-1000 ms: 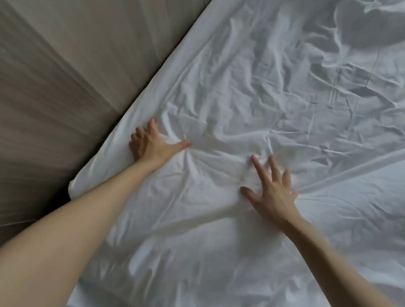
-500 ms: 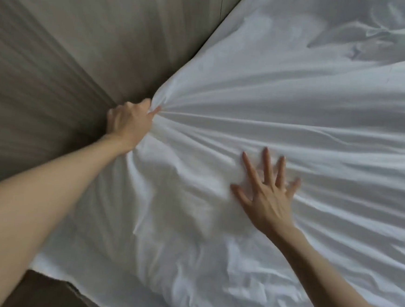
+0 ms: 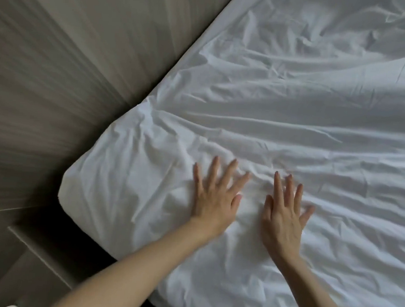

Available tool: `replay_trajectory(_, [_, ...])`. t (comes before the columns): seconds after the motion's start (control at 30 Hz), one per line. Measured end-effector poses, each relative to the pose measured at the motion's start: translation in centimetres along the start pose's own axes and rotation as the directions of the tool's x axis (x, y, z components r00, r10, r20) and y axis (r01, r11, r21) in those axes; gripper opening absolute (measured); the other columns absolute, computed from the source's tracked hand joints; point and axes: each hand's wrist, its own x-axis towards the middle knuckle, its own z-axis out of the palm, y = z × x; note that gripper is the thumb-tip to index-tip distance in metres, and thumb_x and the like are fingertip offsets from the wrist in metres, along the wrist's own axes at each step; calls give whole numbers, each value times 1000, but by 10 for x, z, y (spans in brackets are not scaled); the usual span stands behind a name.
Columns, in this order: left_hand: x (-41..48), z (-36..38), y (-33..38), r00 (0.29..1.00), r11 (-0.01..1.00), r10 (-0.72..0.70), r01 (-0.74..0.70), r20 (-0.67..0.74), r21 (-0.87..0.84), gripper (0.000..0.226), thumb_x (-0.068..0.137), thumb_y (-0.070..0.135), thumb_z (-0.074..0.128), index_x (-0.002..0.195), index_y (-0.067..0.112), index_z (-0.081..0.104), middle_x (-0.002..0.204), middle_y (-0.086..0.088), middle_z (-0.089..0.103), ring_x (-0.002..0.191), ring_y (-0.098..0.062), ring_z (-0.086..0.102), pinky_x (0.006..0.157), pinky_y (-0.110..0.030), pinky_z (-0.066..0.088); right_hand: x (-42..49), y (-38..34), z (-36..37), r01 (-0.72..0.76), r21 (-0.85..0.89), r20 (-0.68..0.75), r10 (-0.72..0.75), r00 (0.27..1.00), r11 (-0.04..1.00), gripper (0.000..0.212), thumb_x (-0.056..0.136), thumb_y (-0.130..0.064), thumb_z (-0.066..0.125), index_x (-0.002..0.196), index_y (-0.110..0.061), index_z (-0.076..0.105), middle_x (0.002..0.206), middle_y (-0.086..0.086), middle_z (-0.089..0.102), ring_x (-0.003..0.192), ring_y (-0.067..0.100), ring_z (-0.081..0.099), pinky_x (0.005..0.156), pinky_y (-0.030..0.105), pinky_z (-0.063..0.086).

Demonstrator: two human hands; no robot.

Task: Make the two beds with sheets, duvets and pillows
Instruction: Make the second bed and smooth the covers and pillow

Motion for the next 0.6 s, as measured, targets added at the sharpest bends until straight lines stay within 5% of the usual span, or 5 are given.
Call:
replay_trajectory(0.1, [-13,20,-59,999,987,53,-53,4,153,59,91,53,39,149,45,28,162,6,18,149,-30,13,110,-70,6,3,12,8,-16,-69,58,20,998,997,60,93,-44,14,151,-46,-2,162,-10,-12,149,17,-15,115,56,-15])
replay_trajectory(0.23, [-19,5,-159,960,940,-273,281,-67,192,63,92,61,23,152,47,7,164,3,0,149,-33,3,111,-67,-1,8,5,23,-29,-126,83,39,996,992,63,91,-57,9,149,-48,-11,159,-6,-25,147,23,-22,111,61,-18])
replay_trajectory(0.43, [-7,-19,-182,750,749,-660,661,39,-38,64,96,61,26,154,42,5,164,0,-6,149,-35,-4,114,-65,-4,10,-7,28,2,-147,166,22,986,989,66,92,-70,12,146,-48,-19,157,-4,-32,144,29,-29,109,67,-14])
replay_trajectory(0.5, [-11,-23,-160,761,761,-648,646,-18,-58,61,99,54,27,154,40,3,163,0,-10,149,-32,-11,112,-67,-7,6,-7,24,59,-149,223,-25,974,987,70,91,-70,18,146,-49,-20,156,-4,-33,143,29,-32,110,66,-14])
replay_trajectory(0.6, [-31,-24,-111,894,895,-439,425,-95,-134,60,98,54,27,152,45,3,163,1,-10,149,-30,-12,110,-64,-11,-13,-3,17,172,-176,307,-111,945,969,75,85,-77,8,146,-48,-21,155,-5,-35,141,27,-35,111,64,-16])
